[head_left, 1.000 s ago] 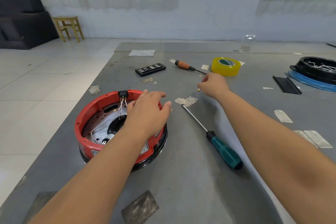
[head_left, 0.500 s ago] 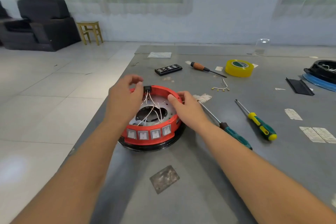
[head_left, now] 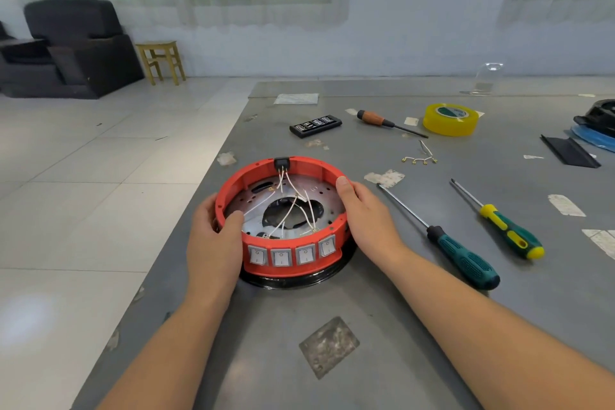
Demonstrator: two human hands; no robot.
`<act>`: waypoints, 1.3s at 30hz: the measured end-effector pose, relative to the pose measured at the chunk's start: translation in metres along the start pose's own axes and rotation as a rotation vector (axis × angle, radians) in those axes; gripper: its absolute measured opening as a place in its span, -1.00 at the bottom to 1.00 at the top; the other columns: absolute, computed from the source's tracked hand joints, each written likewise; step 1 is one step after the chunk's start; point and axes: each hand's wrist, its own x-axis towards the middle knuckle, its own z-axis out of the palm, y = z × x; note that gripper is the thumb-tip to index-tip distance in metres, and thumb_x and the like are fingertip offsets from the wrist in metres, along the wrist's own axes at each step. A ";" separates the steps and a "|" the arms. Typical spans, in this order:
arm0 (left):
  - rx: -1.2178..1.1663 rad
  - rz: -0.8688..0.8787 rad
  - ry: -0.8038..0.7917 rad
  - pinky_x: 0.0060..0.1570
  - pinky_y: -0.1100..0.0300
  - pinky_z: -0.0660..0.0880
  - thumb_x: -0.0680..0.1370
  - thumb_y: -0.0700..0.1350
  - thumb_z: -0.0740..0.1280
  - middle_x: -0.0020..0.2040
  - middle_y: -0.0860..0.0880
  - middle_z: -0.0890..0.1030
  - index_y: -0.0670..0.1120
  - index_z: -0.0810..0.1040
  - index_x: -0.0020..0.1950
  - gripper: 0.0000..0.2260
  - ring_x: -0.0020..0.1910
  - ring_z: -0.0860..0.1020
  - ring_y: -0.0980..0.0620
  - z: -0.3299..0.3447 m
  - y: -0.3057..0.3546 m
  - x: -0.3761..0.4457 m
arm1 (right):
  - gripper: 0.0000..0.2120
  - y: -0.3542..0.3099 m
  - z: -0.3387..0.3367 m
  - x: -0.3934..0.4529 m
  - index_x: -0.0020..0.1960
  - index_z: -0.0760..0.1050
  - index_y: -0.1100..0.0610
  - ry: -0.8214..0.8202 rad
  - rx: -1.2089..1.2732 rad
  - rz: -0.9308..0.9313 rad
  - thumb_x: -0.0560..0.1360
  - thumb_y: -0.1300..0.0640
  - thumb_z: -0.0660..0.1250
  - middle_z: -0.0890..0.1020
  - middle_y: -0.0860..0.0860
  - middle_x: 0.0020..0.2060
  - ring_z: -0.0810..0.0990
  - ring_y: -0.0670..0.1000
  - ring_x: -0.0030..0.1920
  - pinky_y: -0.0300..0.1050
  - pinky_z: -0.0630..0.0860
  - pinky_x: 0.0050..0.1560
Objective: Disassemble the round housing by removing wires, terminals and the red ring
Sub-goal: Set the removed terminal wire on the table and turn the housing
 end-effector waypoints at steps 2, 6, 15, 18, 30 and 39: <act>-0.020 0.009 -0.015 0.18 -0.04 0.61 0.53 -0.02 0.31 0.18 0.19 0.64 0.30 0.50 0.30 -0.63 0.16 0.65 0.08 -0.001 -0.002 -0.001 | -0.72 -0.003 0.002 -0.002 -0.05 0.55 -0.40 -0.007 0.059 -0.008 0.60 -0.39 0.09 0.65 -0.37 -0.05 0.56 -0.37 0.07 -0.32 0.42 0.04; -0.080 0.070 -0.052 0.22 0.08 0.55 0.46 0.02 0.30 0.24 0.34 0.59 0.39 0.41 0.40 -0.47 0.21 0.58 0.26 0.000 0.001 0.002 | -0.80 -0.008 0.003 -0.003 0.07 0.50 -0.56 -0.032 0.178 -0.031 0.60 -0.38 0.10 0.58 -0.53 0.07 0.50 -0.46 0.17 -0.31 0.38 0.23; -0.226 0.096 -0.124 0.32 -0.18 0.53 0.42 -0.07 0.41 0.40 0.15 0.55 0.44 0.39 0.42 -0.36 0.37 0.56 -0.02 -0.009 -0.004 0.008 | -0.45 -0.012 0.007 -0.002 0.35 0.08 -0.69 -0.161 0.342 -0.029 0.39 -0.64 0.09 0.01 -0.27 0.63 -0.11 -0.26 0.60 0.10 -0.04 0.62; -0.289 0.073 -0.106 0.26 -0.12 0.56 0.39 -0.06 0.45 0.34 0.13 0.62 0.44 0.51 0.31 -0.42 0.32 0.61 -0.05 -0.008 -0.006 0.006 | -0.28 -0.010 0.006 -0.003 0.44 0.03 -0.61 -0.144 0.356 0.000 0.32 -0.69 0.08 0.07 -0.30 0.61 0.07 -0.19 0.60 0.07 0.04 0.61; -0.206 0.177 0.211 0.18 0.03 0.61 0.48 0.12 0.30 0.36 0.10 0.56 0.33 0.45 0.38 -0.55 0.27 0.61 -0.02 -0.003 -0.005 0.002 | -0.07 -0.009 -0.001 -0.005 0.59 0.21 0.17 -0.389 0.643 0.327 0.41 -0.12 0.59 0.65 0.09 0.27 0.68 0.10 0.19 0.09 0.62 0.22; -0.207 0.284 0.206 0.05 0.33 0.63 0.57 0.19 0.28 0.21 0.44 0.52 0.34 0.41 0.37 -0.64 0.21 0.59 0.25 -0.005 0.005 -0.005 | -0.55 -0.013 -0.001 0.000 0.18 0.62 0.15 -0.499 0.497 0.285 0.37 -0.03 0.58 0.75 0.11 0.00 0.74 0.09 0.02 -0.07 0.67 0.02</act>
